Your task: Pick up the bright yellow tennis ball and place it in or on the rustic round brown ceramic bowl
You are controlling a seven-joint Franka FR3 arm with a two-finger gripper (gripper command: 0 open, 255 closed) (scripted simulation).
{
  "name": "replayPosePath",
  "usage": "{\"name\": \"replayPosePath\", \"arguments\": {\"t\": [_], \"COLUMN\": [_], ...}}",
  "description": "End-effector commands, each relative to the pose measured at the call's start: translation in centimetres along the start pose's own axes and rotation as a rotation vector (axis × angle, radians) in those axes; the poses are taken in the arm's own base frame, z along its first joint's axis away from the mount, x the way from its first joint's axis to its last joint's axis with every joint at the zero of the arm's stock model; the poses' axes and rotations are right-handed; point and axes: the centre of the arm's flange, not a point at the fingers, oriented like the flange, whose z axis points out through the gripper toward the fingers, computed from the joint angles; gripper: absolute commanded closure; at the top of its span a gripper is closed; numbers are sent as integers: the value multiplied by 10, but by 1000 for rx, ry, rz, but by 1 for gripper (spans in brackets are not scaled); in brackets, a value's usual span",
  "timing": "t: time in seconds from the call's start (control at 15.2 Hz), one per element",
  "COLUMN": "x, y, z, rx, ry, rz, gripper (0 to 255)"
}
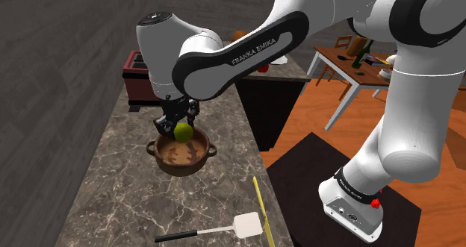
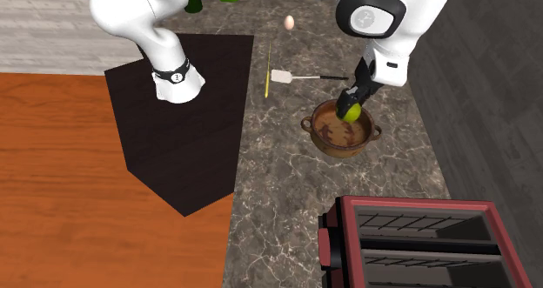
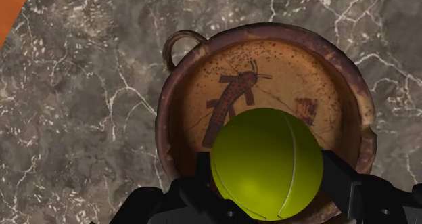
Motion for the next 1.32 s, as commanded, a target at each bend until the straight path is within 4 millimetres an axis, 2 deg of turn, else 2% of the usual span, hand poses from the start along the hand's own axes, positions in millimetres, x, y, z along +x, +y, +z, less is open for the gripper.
{"name": "replayPosePath", "arguments": {"t": [0.0,0.13,0.66,0.73,1.06,1.25], "x": [0,1,1,1,1,1], "y": [0,-2,-2,-2,-2,-2], "z": [11,24,24,24,24,-16], "rx": [0,0,0,0,0,0], "ry": [0,0,0,0,0,0], "rz": [0,0,0,0,0,0], "gripper": [255,255,255,0,0,0]}}
